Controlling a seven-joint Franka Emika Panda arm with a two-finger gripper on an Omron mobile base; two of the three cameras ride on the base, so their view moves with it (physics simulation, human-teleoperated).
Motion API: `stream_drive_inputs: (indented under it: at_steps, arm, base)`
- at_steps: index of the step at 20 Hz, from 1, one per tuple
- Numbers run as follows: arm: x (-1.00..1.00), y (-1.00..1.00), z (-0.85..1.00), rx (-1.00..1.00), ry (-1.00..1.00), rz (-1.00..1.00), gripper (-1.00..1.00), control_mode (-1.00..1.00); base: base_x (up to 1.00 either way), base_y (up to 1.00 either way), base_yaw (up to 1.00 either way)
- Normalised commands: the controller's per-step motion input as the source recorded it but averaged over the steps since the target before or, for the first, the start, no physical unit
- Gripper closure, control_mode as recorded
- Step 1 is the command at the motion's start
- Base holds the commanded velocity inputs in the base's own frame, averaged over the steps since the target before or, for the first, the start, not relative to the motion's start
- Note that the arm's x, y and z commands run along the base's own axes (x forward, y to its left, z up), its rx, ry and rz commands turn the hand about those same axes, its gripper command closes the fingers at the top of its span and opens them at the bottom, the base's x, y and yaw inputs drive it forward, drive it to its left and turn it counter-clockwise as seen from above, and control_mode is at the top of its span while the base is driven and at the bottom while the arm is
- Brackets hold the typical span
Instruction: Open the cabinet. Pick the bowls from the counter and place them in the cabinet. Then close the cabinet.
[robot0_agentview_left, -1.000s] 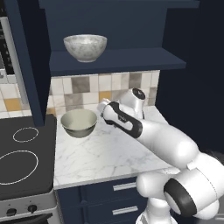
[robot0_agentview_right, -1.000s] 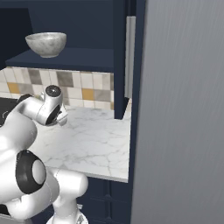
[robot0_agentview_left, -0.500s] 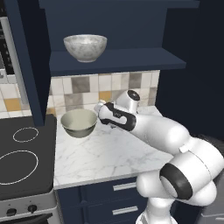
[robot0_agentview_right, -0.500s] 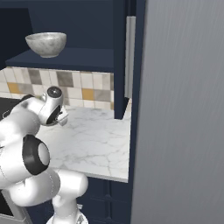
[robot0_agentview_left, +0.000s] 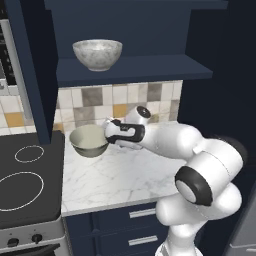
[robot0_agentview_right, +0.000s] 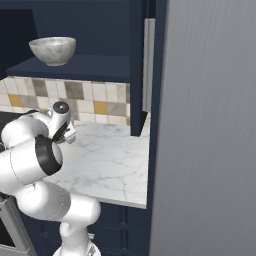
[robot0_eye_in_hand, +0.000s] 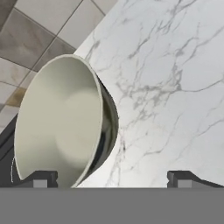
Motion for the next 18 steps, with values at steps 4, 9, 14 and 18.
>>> stream_drive_inputs:
  at_steps: [4,9,14,18]
  arm:
    - [0.28,0.07,-0.14,0.0,0.0,0.0,-1.0,-1.0]
    - [0.3,0.07,-0.16,0.0,0.0,0.0,-1.0,-1.0]
    - [0.21,0.01,-0.19,0.0,0.0,0.0,-1.0,-1.0]
    - [0.16,0.06,-0.22,0.0,0.0,0.0,-1.0,-1.0]
  base:
    - [0.0,0.0,0.0]
    - [0.0,0.0,0.0]
    - [0.0,0.0,0.0]
    - [0.0,0.0,0.0]
